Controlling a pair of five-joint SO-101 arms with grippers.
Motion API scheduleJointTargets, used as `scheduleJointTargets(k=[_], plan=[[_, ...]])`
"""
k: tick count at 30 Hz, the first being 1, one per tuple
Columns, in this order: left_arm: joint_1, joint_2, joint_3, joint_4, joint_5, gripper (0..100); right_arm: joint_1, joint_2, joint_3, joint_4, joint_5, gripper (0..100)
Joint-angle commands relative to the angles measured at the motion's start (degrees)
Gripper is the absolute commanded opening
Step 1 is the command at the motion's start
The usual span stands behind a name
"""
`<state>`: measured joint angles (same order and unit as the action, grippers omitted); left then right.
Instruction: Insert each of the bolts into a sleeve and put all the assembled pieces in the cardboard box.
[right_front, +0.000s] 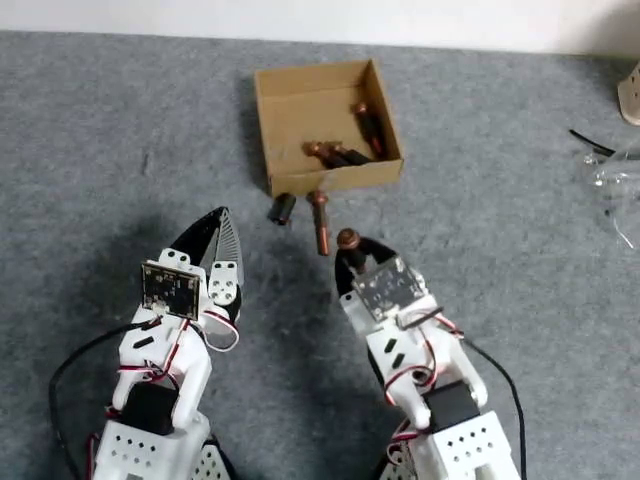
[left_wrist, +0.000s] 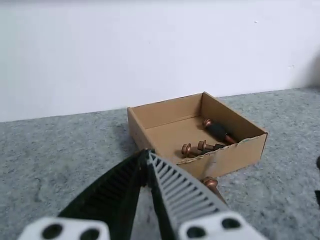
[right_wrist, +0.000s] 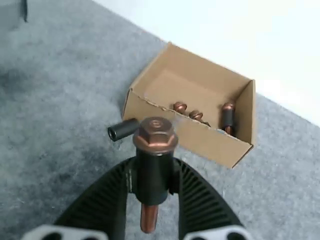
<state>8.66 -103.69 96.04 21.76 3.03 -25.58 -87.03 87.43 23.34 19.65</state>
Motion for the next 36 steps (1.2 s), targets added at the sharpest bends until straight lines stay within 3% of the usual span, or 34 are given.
scheduleJointTargets(k=[1,18,28,36], plan=[[0.8,-0.4,1.2,0.0,-0.4,1,0.7,11.3,-10.9,-0.3,0.1,0.5],[0.8,-0.4,1.2,0.0,-0.5,1,2.1,72.7,-61.2,0.1,0.1,0.5],[0.8,-0.4,1.2,-0.1,-0.5,1,6.6,91.9,-92.7,24.5,-8.1,0.5],[0.8,-0.4,1.2,-0.2,-0.5,1,6.4,98.3,-109.7,32.4,-9.7,0.5]])
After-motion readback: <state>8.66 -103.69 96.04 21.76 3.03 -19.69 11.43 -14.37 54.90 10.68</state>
